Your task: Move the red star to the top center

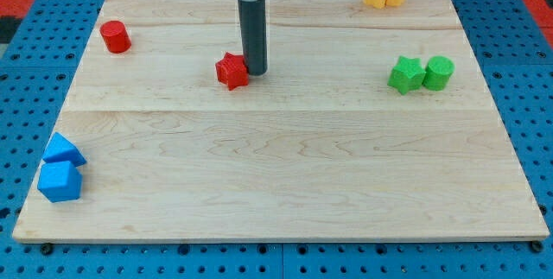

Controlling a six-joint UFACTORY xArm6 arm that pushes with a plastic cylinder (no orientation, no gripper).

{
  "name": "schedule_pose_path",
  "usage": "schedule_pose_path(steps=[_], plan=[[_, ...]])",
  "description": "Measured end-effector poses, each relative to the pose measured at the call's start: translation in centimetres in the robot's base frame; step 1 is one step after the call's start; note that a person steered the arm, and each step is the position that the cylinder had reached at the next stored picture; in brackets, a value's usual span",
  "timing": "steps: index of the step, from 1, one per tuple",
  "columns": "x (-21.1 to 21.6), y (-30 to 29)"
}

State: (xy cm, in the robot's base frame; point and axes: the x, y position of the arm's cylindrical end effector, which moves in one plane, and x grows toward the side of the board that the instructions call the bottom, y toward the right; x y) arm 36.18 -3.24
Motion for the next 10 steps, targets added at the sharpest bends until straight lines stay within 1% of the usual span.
schedule_pose_path(steps=[1, 2, 3, 4, 5, 6, 7, 8, 9, 10], plan=[[3.5, 0.0], [9.1, -0.8], [9.0, -5.9], [3.9, -4.3], [-1.1, 0.0], [-5.6, 1.5], [-5.7, 1.6], [-4.4, 2.3], [-6.9, 2.2], [-10.8, 1.8]])
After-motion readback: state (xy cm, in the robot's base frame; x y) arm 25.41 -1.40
